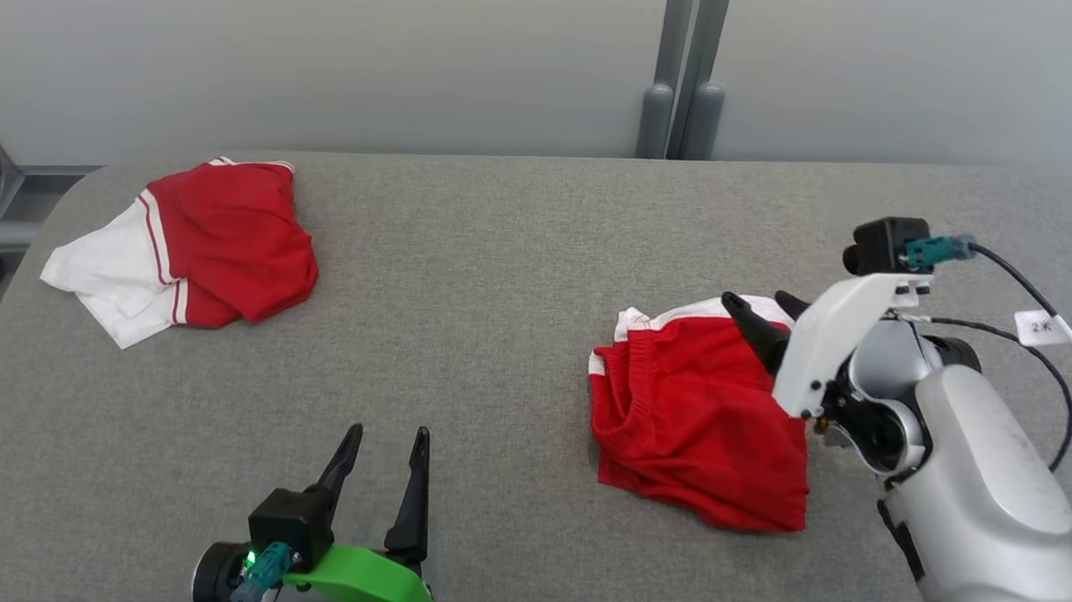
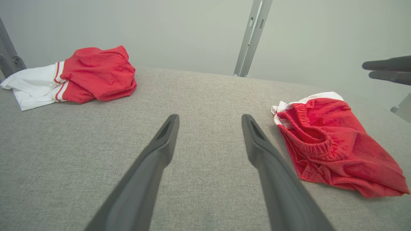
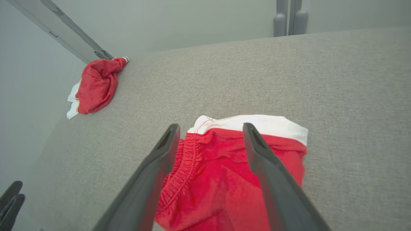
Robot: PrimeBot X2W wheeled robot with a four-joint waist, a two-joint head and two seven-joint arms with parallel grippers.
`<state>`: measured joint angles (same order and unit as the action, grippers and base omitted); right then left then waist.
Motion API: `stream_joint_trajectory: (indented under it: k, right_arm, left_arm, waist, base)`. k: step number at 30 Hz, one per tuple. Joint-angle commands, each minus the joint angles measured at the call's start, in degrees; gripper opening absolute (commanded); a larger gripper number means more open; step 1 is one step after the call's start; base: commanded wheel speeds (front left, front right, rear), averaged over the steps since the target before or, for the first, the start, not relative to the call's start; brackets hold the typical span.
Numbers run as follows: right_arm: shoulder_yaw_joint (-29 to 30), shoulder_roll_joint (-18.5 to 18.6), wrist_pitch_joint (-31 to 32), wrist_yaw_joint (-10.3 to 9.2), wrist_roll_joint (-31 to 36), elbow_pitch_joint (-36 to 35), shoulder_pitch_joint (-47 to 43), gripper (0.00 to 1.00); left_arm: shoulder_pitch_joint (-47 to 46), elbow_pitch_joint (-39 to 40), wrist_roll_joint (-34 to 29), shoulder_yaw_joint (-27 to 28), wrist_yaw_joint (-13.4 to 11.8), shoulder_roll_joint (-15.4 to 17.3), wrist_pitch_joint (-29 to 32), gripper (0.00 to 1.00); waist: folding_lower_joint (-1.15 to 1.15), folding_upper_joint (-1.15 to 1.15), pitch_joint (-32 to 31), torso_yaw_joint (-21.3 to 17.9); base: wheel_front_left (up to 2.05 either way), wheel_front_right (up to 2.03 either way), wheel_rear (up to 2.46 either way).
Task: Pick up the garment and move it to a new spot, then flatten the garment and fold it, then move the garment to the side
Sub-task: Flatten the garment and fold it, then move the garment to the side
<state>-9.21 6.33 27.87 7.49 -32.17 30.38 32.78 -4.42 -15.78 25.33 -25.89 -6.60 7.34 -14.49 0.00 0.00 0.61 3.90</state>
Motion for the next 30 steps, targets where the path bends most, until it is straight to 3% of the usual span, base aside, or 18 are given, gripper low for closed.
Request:
stream_joint_trajectory:
  k: [1, 7, 13, 30]
  right_arm:
    - [-0.5, 1.9, -1.1, 0.00, 1.1, -2.8, -2.7, 1.00]
    - [-0.3, 6.4, -3.9, 0.00, 3.0, -12.8, -12.4, 1.00]
    - [3.2, 6.1, -4.4, 0.00, 3.7, -15.4, -18.3, 1.00]
    - [12.6, 1.9, -9.2, 0.00, 4.6, 0.2, -13.2, 1.00]
  left_arm:
    - [0.8, 0.6, -0.2, 0.2, -0.4, 0.5, 0.1, 1.00]
    - [1.2, 2.3, -0.1, 0.2, -1.1, 1.1, 0.8, 1.00]
    - [0.5, 3.5, -0.2, 0.1, -1.3, 1.9, 1.4, 1.00]
    - [-0.9, 4.6, -0.4, -0.8, -1.7, 2.5, 2.3, 1.00]
  waist:
    - [0.00, 0.00, -0.4, -1.4]
    - [0.00, 0.00, -0.4, -3.9]
    - [0.00, 0.00, 0.5, -4.7]
    - [0.00, 0.00, 3.6, 4.4]
  base:
    - [0.00, 0.00, 0.00]
    - [0.00, 0.00, 0.00]
    - [0.00, 0.00, 0.00]
    - [0.00, 0.00, 0.00]
